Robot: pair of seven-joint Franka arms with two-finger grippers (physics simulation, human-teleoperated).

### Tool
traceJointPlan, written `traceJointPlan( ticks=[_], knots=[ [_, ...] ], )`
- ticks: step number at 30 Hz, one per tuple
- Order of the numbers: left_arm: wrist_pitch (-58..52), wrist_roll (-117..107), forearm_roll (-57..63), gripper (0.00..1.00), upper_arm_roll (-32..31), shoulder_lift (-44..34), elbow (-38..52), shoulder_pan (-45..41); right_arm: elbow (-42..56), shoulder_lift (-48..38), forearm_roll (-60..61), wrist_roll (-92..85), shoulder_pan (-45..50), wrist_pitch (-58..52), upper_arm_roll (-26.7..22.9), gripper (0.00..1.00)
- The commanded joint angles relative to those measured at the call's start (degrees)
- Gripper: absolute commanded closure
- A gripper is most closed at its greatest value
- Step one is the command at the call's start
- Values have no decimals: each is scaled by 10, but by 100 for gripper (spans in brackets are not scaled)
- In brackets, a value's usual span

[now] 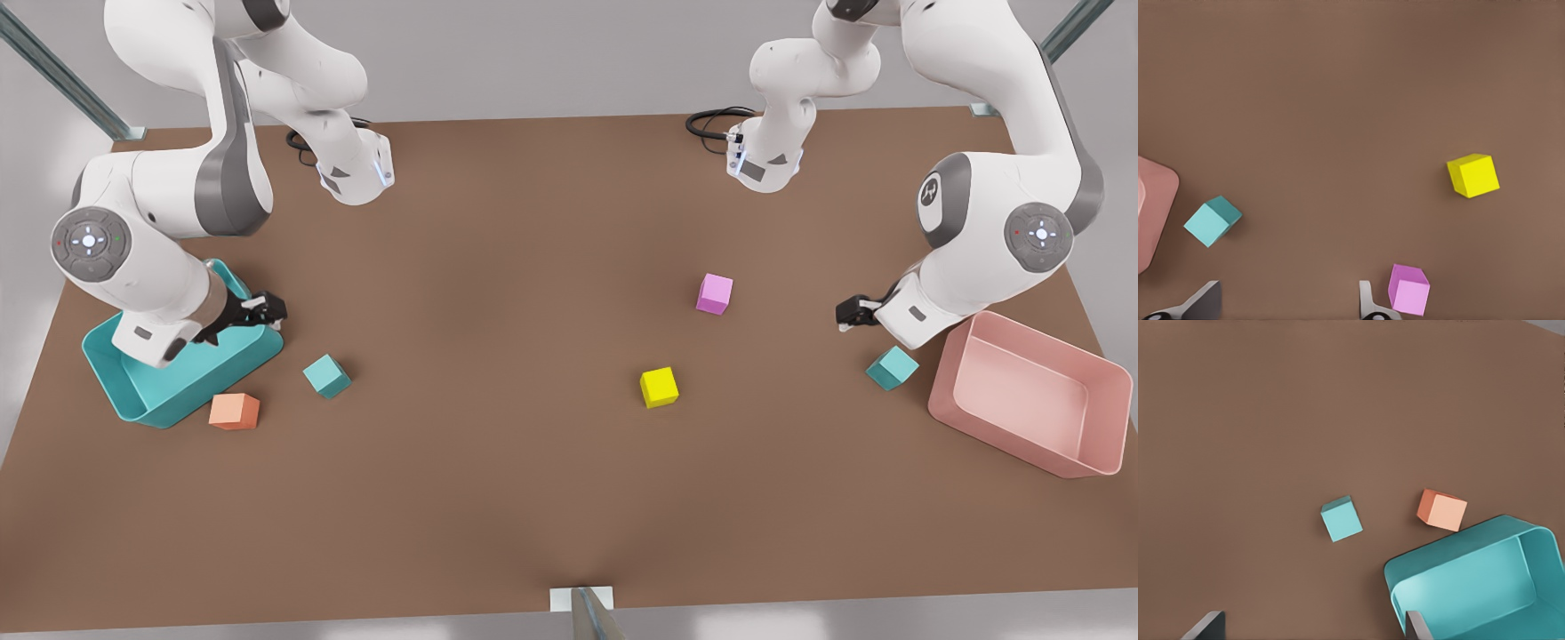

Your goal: Stack the two blue cubes on top of each other

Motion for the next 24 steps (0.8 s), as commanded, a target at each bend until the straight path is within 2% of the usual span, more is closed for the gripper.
traceJointPlan(
  ticks=[1,3,5,7,10,15,24],
  knots=[
    [9,4,0,0,0,0,0,1,0,0,3,-8,0,22,0,0],
    [9,4,0,0,0,-1,0,0,3,10,-5,-8,3,22,3,0],
    [9,5,0,0,0,-1,0,1,-3,79,-5,-24,41,37,7,0],
    [9,5,0,0,0,0,0,2,-6,139,-4,-121,42,101,6,0],
    [9,5,0,0,0,0,0,3,-74,148,2,-316,35,227,4,0],
    [9,5,0,0,0,5,0,8,-230,128,29,-366,4,423,5,0],
    [9,5,0,0,0,5,0,10,-292,127,50,-423,-34,435,3,0]
  ],
)
